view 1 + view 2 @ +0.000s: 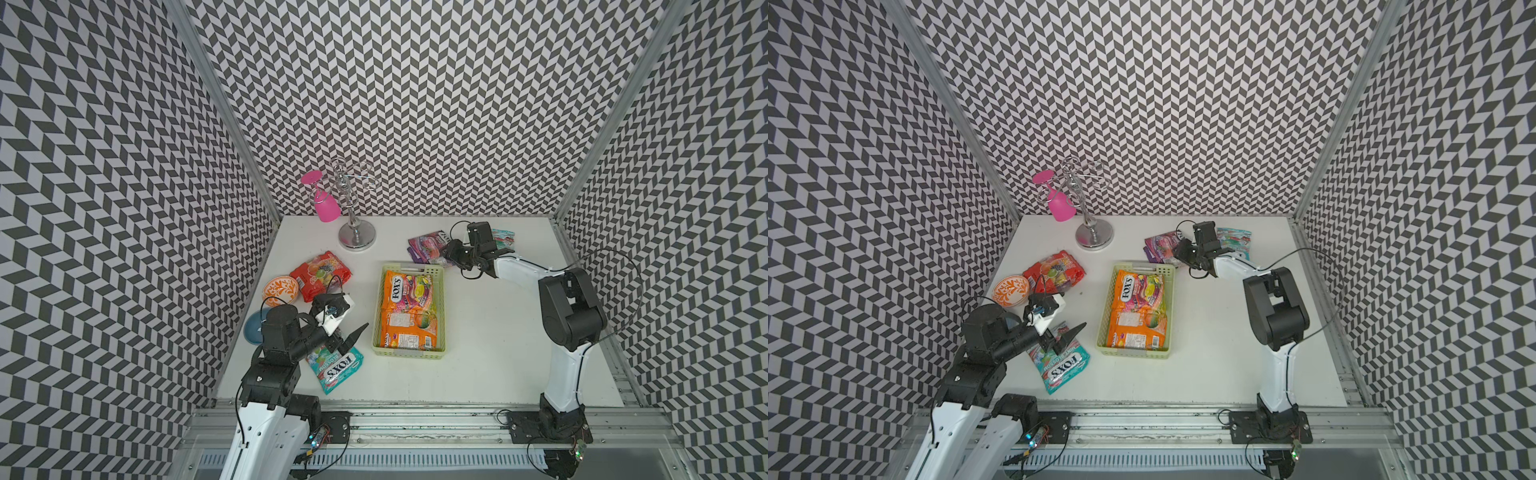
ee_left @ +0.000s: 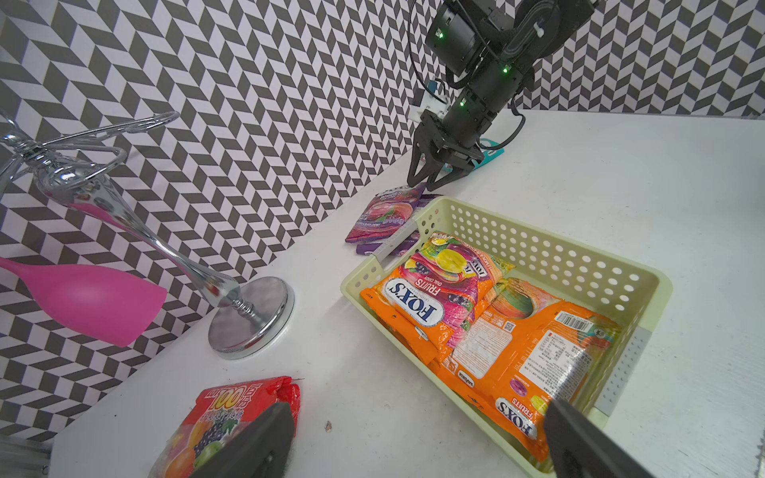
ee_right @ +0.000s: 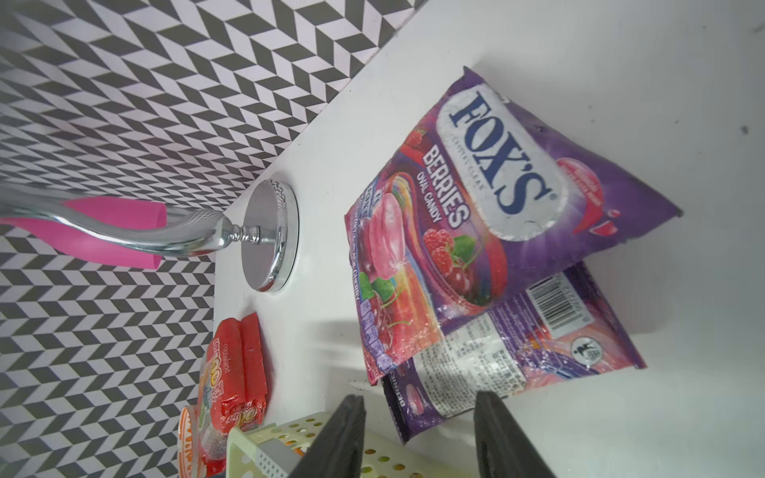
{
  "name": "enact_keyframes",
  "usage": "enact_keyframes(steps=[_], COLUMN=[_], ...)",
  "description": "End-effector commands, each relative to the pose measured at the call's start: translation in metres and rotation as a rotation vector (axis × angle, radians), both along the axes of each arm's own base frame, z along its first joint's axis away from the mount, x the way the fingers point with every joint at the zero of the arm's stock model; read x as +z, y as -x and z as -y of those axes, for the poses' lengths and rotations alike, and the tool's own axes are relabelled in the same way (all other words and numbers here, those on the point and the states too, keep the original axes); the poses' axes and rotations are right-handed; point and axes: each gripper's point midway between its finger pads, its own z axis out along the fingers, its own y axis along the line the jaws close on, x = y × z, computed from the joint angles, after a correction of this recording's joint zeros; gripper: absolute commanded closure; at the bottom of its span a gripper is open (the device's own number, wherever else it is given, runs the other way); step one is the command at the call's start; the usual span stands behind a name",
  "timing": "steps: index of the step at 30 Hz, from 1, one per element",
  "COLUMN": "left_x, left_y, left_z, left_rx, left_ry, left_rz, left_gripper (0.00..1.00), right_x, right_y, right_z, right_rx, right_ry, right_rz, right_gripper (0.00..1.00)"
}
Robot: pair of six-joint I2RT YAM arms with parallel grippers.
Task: Put the candies in the basket
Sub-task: Pick up the candy at the center of the board.
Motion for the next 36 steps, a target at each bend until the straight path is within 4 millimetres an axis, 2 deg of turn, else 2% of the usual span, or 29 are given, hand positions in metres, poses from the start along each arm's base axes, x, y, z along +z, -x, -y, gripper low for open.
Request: enact_keyframes(steps=[1,6,13,25,31,36], left_x=[0.005,0.006,0.005,0.006,0.005,0.006], left_y=[0.001,0.0,0.0,0.001,0.0,-0.001], left_z=[0.001,0.0,-0.001,0.001,0.001,-0.002], left_rx=[-0.007,0.002,0.003,-0.005,-0.004,0.01], left_ry=[0.008,0.007,0.006,0.008,0.008,0.005], left_rz=[0.024,0.022,0.021,0.024,0.023,0.022], left_gripper=[0.01,0.01,0.01,0.01,0.01,0.01], right_x=[0.011,0.003,-0.013,-0.03,-0.035,-0.038], right_y=[-0.012,-0.016,-0.022,-0.036,-0.047,-0.053], right_z=[-0.01,-0.003,0.008,0.005,0.002,0.002], right_rx=[-0.006,-0.046,-0.099,-0.13,-0.138,-0.153], right_ry=[-0.106,-0.122,-0.149,-0.19,-0.202,-0.216], right_rz=[0.03,0.016,-0.022,-0.063,-0.065,-0.055], right_gripper=[0.52,0.47,0.47,0.47,0.49,0.56])
